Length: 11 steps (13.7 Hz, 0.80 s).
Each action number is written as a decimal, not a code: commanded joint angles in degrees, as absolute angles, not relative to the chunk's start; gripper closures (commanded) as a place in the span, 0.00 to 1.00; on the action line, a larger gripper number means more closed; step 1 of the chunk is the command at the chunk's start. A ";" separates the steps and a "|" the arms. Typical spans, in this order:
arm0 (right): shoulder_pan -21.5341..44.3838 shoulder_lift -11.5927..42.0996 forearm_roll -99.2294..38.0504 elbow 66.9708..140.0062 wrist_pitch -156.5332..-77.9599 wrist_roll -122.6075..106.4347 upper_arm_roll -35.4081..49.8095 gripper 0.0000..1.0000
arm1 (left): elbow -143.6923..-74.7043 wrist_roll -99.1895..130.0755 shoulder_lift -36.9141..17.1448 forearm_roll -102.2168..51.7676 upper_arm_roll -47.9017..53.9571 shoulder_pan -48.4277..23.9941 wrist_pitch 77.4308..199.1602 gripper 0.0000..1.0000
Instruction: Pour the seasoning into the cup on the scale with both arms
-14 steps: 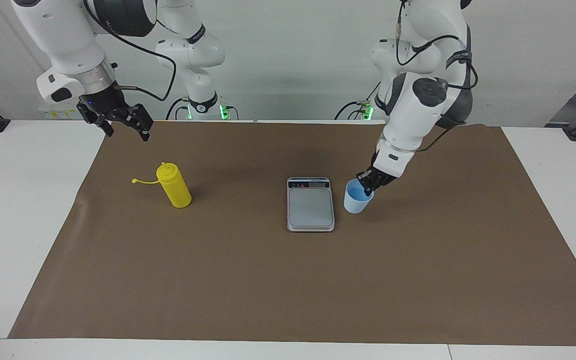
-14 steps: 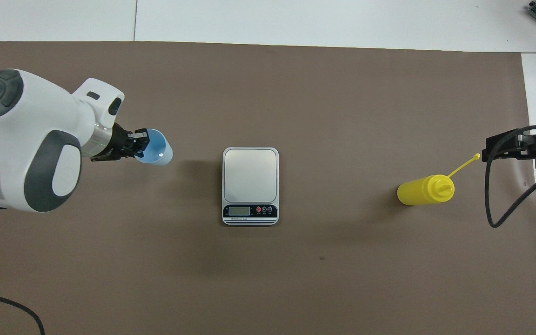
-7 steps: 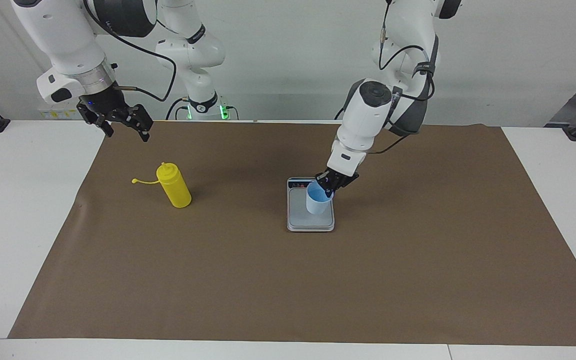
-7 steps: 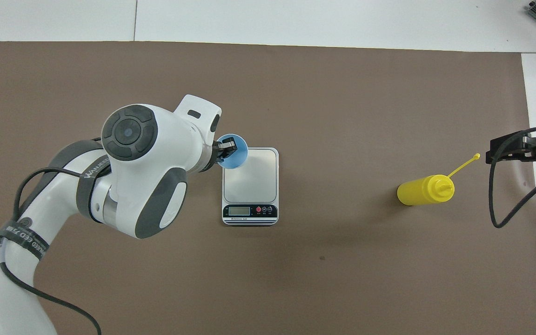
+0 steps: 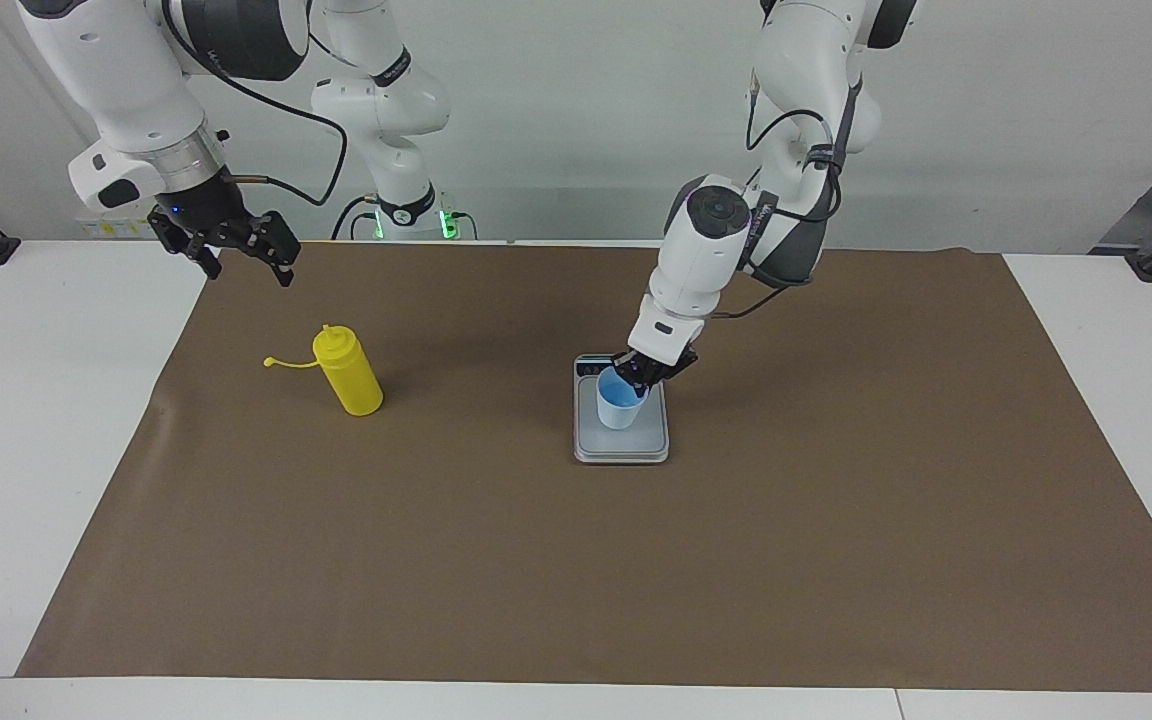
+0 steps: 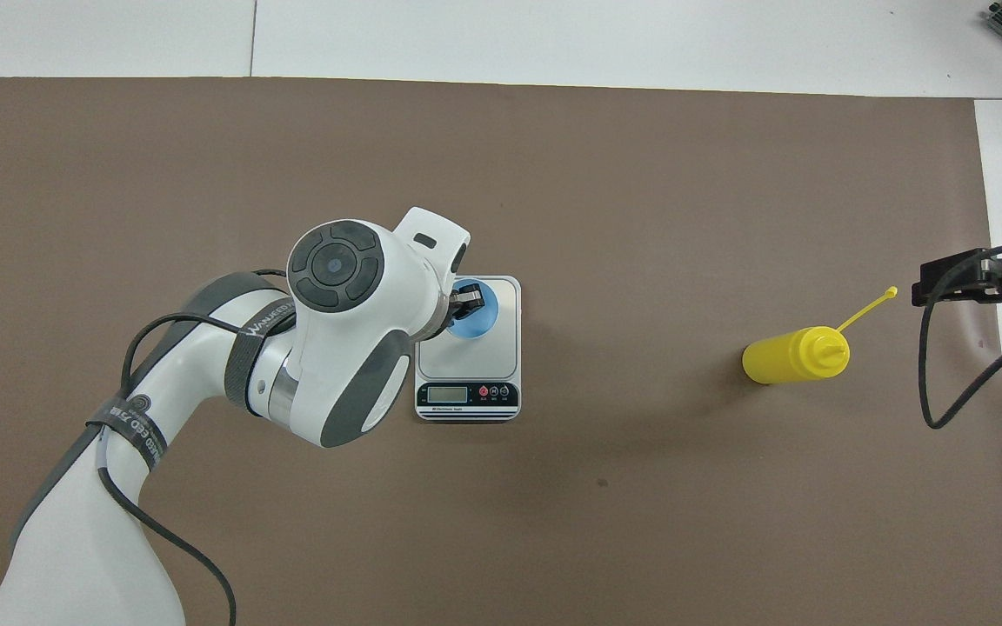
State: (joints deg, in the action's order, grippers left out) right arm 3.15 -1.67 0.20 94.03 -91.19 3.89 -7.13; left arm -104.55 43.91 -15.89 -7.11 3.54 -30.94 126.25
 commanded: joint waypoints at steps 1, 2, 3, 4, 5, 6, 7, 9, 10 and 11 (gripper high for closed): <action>2.64 -3.43 0.26 96.76 -92.90 2.46 -6.86 0.00 | -104.33 44.21 -16.08 -6.15 2.64 -31.82 124.72 1.00; 2.64 -3.78 0.26 97.29 -93.68 2.46 -6.86 0.00 | -104.24 44.21 -16.08 -5.80 2.64 -31.82 124.72 1.00; 2.55 -4.04 0.26 98.25 -94.47 1.68 -6.94 0.00 | -104.24 44.12 -16.08 -5.80 2.64 -31.82 124.63 1.00; 2.46 -4.22 0.26 98.61 -94.83 -0.07 -6.94 0.00 | -104.33 44.12 -16.08 -5.71 2.64 -31.73 124.63 1.00; 1.85 -4.39 0.26 98.70 -94.83 -1.39 -6.94 0.00 | -104.41 44.12 -16.00 -5.71 2.64 -31.73 124.63 1.00; 1.76 -4.48 0.26 98.88 -94.83 -2.97 -6.94 0.00 | -104.50 44.12 -16.00 -5.71 2.64 -31.73 124.63 1.00; 1.76 -4.48 0.18 98.88 -94.57 -4.03 -6.94 0.00 | -104.68 43.95 -16.00 -5.71 2.64 -31.73 124.63 1.00; 1.24 -5.18 0.09 100.10 -94.31 -5.70 -6.94 0.00 | -104.68 43.86 -16.00 -5.45 2.64 -31.73 124.54 1.00; 0.53 -5.71 0.00 101.50 -94.83 -9.63 -6.94 0.00 | -104.68 43.86 -16.00 -5.45 2.64 -31.64 124.54 1.00; 0.61 -6.23 0.00 102.38 -94.83 -12.89 -6.94 0.00 | -104.68 43.86 -16.00 -5.45 2.64 -31.55 124.54 1.00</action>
State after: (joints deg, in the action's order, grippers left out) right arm 1.73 -3.48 0.20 98.24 -93.35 -7.20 -7.17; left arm -104.67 43.85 -15.96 -6.47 3.36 -31.01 125.33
